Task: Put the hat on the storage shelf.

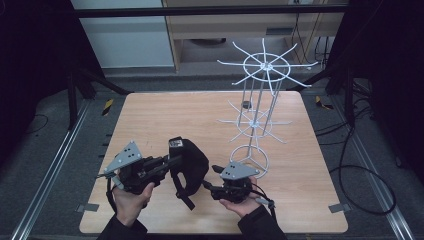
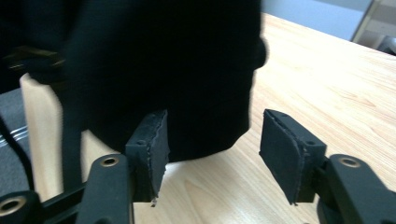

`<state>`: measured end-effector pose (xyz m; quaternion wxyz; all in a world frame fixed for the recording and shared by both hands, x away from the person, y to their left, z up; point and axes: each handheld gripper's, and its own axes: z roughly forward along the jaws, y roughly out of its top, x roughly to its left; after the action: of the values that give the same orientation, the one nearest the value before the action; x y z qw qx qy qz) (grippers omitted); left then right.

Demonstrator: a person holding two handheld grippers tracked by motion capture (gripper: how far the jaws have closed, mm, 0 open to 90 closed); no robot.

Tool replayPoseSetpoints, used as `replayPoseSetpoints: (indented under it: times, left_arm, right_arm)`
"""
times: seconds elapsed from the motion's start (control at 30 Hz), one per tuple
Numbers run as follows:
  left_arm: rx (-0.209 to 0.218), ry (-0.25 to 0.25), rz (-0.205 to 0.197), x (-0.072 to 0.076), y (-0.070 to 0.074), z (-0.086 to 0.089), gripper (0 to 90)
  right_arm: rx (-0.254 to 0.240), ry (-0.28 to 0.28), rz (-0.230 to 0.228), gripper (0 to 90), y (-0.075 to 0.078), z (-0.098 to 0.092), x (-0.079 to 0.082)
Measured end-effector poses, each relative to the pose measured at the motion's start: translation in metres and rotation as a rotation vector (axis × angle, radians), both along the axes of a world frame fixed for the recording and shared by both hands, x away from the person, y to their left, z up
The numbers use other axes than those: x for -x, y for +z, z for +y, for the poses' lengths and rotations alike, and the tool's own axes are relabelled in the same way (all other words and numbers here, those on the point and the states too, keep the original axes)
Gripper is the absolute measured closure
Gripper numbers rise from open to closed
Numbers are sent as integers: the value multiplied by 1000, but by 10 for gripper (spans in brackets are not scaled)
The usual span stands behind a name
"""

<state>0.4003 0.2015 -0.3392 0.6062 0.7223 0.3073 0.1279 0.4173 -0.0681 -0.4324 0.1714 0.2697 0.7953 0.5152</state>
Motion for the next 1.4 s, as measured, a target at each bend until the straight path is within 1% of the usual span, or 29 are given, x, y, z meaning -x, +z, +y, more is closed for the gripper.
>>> replayPoseSetpoints:
  times: [0.03,0.07,0.1,0.13,0.17,0.2,0.23,0.27,0.3,0.33,0.37,0.47,0.5,0.63,0.67,0.73,0.77,0.8,0.83,0.87,0.97,1.0,1.03,1.07,1.13,1.17,1.2,1.27,1.4]
  left_arm:
    - [0,0,0,0,0,0,811]
    - [1,-26,-2,2,-2,-2,810]
    - [1,-26,-2,2,-2,-2,811]
    - [3,-45,3,2,-4,-3,811]
    - [-5,-49,3,3,-6,-4,810]
    - [-14,-47,3,3,-7,-4,810]
    - [-14,-47,3,3,-7,-4,810]
    - [-28,-30,6,2,-10,-2,809]
    - [-28,-30,6,2,-10,-2,808]
    - [-34,-18,10,1,-13,1,808]
    - [-45,3,15,0,-18,7,804]
    - [-64,49,34,-1,-28,21,792]
    - [-64,49,34,-1,-28,21,784]
    - [-83,96,93,-2,-49,42,749]
    - [-94,119,116,-3,-58,49,714]
    - [-119,149,143,-3,-69,57,675]
    - [-119,149,143,-3,-69,57,655]
    - [-129,182,169,-4,-78,66,638]
    - [-129,182,169,-4,-78,66,623]
    - [-136,204,176,-4,-82,69,623]
    - [-148,264,183,-3,-88,82,539]
    - [-152,284,183,-3,-89,86,539]
    - [-155,314,181,-2,-89,92,524]
    - [-155,314,181,-2,-89,92,512]
    - [-151,342,183,-1,-89,99,503]
    - [-147,353,178,0,-88,102,476]
    - [-144,359,177,0,-88,104,476]
    - [-156,381,145,1,-85,109,463]
    - [-150,392,119,3,-79,112,454]
  right_arm:
    - [0,0,0,415,0,0,0]
    - [-15,-15,1,410,-2,-1,-3]
    - [-15,-15,1,410,-2,-1,-3]
    - [-16,-20,-3,417,-3,-1,-4]
    - [-18,0,8,574,-7,-1,-8]
    - [-17,7,15,686,-8,-1,-8]
    - [-17,7,15,686,-8,-1,-8]
    - [-2,27,40,862,-11,-3,-8]
    - [-2,27,40,862,-11,-3,-8]
    - [1,36,55,875,-11,-4,-8]
    - [35,26,43,884,-9,-5,-5]
    - [42,21,36,884,-4,-8,-3]
    - [42,21,36,884,-4,-8,-3]
    - [61,29,43,881,1,-6,0]
    - [83,37,45,878,2,0,1]
    - [108,45,43,873,1,9,3]
    - [114,50,39,869,0,13,3]
    - [119,51,37,866,0,17,3]
    - [119,54,36,863,-1,21,3]
    - [119,54,36,863,-1,21,3]
    - [125,55,24,865,-2,38,1]
    - [125,55,24,865,-2,38,1]
    - [143,57,26,877,-4,47,-2]
    - [143,57,26,877,-4,47,-2]
    - [157,69,32,886,-8,55,-5]
    - [167,75,37,888,-12,62,-7]
    - [167,75,37,888,-12,62,-7]
    - [175,76,40,887,-15,69,-9]
    - [192,75,32,882,-18,73,-10]
